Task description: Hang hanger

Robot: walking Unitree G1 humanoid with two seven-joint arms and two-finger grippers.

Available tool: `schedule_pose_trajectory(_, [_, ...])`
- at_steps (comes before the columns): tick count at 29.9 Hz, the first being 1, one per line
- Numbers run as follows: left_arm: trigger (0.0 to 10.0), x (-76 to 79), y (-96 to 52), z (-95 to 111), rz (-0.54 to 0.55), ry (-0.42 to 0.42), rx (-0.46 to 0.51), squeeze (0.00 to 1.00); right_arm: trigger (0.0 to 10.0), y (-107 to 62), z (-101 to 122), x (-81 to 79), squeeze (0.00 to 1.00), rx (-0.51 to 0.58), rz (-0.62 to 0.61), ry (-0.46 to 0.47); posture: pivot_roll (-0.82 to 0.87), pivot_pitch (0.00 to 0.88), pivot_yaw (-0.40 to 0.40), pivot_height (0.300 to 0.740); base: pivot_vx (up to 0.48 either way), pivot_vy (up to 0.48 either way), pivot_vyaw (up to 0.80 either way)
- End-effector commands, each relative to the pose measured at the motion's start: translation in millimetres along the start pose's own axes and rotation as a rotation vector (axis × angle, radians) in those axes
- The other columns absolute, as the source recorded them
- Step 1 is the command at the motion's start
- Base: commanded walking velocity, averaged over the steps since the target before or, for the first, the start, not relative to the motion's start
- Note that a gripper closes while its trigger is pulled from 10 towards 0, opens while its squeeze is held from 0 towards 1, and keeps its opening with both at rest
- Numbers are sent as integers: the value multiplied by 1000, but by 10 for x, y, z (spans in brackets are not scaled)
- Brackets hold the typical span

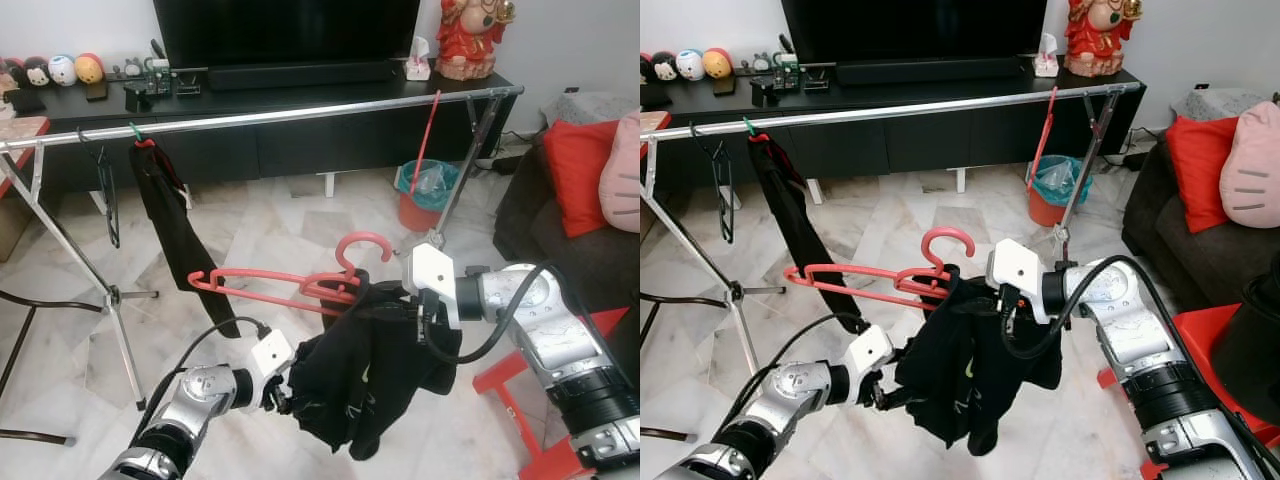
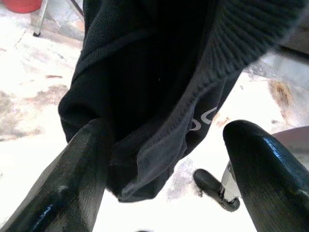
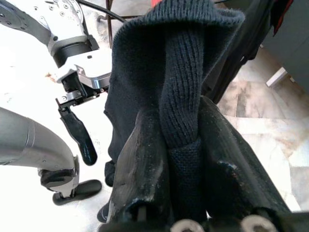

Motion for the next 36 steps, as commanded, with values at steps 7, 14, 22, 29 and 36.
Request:
schedule_pose_trajectory(7, [6431,-18,22,81,3,-13,38,0,10000,16,184,41,0,48,8,-54,-18,13,-7,740,0,0,0])
schedule_pose_trajectory(14, [0,-13,28,91,0,-15,43,0,10000,23,195,42,0,50,10,-53,-17,14,-9,740,0,0,0])
schedule_pose_trajectory(22, [0,9,15,60,-26,-17,28,0,10000,20,201,81,0,50,-4,-52,-16,13,-8,740,0,0,0])
schedule_pose_trajectory(29, [0,12,5,57,-35,-19,27,0,10000,37,191,94,0,50,-10,-47,-13,13,-8,740,0,0,0])
schedule_pose_trajectory(36, [0,23,-3,72,-51,-27,41,0,10000,38,171,94,0,48,-14,-39,-12,15,-9,740,0,0,0])
Point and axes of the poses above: a point about 5 cm out from each wrist's last joint towards the gripper, its own y axis pointing out of the wrist towards the gripper, its own z axis along the axis of the wrist's last joint, x = y × z, the point moved 4 cm from there along y, pointing out of the wrist towards the gripper, and after that the axes turned 10 degrees about -y, right-handed, at the moved point
